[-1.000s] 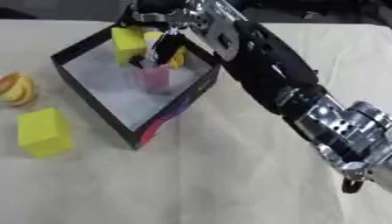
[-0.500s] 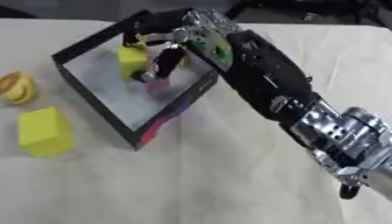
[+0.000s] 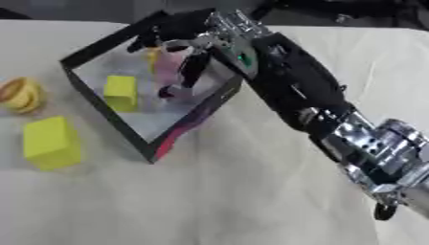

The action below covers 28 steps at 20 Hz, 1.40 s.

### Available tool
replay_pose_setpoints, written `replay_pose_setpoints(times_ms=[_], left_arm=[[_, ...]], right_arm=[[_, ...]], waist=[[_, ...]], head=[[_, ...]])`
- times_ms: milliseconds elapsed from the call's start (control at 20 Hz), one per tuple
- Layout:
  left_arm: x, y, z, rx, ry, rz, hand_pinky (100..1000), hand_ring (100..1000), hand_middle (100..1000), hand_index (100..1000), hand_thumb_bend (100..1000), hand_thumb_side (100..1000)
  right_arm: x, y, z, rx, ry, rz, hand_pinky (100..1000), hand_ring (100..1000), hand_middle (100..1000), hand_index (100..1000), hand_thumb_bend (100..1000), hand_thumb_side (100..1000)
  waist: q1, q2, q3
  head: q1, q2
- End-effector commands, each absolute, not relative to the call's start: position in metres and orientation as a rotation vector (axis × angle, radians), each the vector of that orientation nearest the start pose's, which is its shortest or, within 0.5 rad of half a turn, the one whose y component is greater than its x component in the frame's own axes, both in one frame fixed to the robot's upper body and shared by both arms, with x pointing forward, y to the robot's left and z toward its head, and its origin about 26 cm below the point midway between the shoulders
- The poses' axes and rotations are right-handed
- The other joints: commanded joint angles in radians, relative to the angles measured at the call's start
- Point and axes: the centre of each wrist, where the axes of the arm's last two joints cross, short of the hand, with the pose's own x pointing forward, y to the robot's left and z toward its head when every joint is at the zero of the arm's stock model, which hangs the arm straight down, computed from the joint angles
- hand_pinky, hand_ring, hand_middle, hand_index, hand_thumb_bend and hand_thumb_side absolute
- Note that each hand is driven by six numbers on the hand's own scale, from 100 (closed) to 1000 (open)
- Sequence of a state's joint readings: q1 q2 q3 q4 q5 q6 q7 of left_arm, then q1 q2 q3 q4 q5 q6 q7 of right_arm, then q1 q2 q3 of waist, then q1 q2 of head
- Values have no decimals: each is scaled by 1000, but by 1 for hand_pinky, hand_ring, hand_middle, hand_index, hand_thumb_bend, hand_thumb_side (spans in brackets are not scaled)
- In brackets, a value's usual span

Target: Pick up objects on the table and place them in the box.

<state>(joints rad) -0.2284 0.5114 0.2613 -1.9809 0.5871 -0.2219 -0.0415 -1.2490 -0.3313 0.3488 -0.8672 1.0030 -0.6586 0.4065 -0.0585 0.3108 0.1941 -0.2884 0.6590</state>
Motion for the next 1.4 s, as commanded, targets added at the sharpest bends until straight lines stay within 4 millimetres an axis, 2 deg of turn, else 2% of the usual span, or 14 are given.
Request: replay_pose_setpoints(times_ms=[50, 150, 300, 700, 950, 1000, 1050, 1100, 1150, 1200, 1250, 1300, 1400], left_arm=[[278, 357, 236, -102, -2508, -123, 815, 871, 817, 815, 100, 637], [278, 357, 236, -103, -2507, -122, 815, 872, 817, 815, 100, 637], [278, 357, 235, -102, -2504, -122, 815, 872, 817, 814, 100, 637], [277, 358, 234, -95, -2504, -110, 814, 871, 816, 814, 100, 638], [277, 358, 233, -95, -2501, -111, 813, 872, 816, 813, 100, 638], [277, 358, 233, -94, -2500, -110, 813, 872, 816, 813, 100, 638], [277, 358, 233, -94, -2498, -110, 813, 872, 816, 813, 100, 638], [277, 358, 232, -93, -2495, -111, 813, 872, 816, 813, 100, 637], [276, 358, 232, -92, -2492, -113, 812, 872, 816, 813, 100, 637], [276, 358, 231, -91, -2489, -117, 812, 872, 816, 813, 100, 637], [276, 358, 230, -90, -2486, -120, 812, 872, 816, 813, 100, 637], [276, 358, 230, -92, -2484, -124, 811, 872, 816, 813, 100, 636], [276, 357, 229, -93, -2476, -137, 811, 872, 816, 813, 100, 634]], right_arm=[[493, -167, 304, 1063, 1940, -2484, 1000, 960, 898, 1000, 421, 727], [494, -169, 304, 1078, 1986, -2466, 1000, 956, 897, 1000, 349, 703], [494, -174, 306, 1108, 2027, -2447, 1000, 950, 893, 1000, 303, 687], [491, -187, 322, 1158, 2137, -2388, 998, 938, 878, 1000, 269, 675], [487, -202, 325, 1172, 2205, -2382, 995, 930, 869, 1000, 263, 673], [485, -204, 326, 1164, 2234, -2376, 992, 921, 861, 1000, 216, 592], [483, -207, 327, 1151, 2274, -2365, 989, 917, 858, 1000, 200, 560], [481, -209, 329, 1136, 2321, -2345, 979, 905, 845, 1000, 133, 414], [478, -210, 331, 1114, 2376, -2316, 977, 900, 840, 1000, 100, 347], [475, -211, 334, 1082, 2440, -2280, 969, 882, 817, 991, 100, 241], [471, -212, 337, 1043, 2506, -2244, 969, 882, 817, 991, 100, 241], [467, -213, 340, 992, 2581, -2203, 956, 850, 780, 946, 100, 163], [456, -218, 349, 856, 2758, -2106, 941, 826, 755, 911, 100, 179]], waist=[[1, -49, -1], [3, -50, -2], [4, -53, -3], [7, -59, -7], [7, -64, -11], [7, -66, -12], [8, -67, -13], [9, -67, -15], [9, -68, -17], [10, -68, -19], [10, -69, -21], [11, -69, -24], [13, -70, -28]], head=[[4, 2], [4, 3], [5, 3], [13, 4], [20, 5], [23, 5], [26, 5], [30, 5], [35, 5], [39, 5], [42, 6], [48, 8], [61, 12]])
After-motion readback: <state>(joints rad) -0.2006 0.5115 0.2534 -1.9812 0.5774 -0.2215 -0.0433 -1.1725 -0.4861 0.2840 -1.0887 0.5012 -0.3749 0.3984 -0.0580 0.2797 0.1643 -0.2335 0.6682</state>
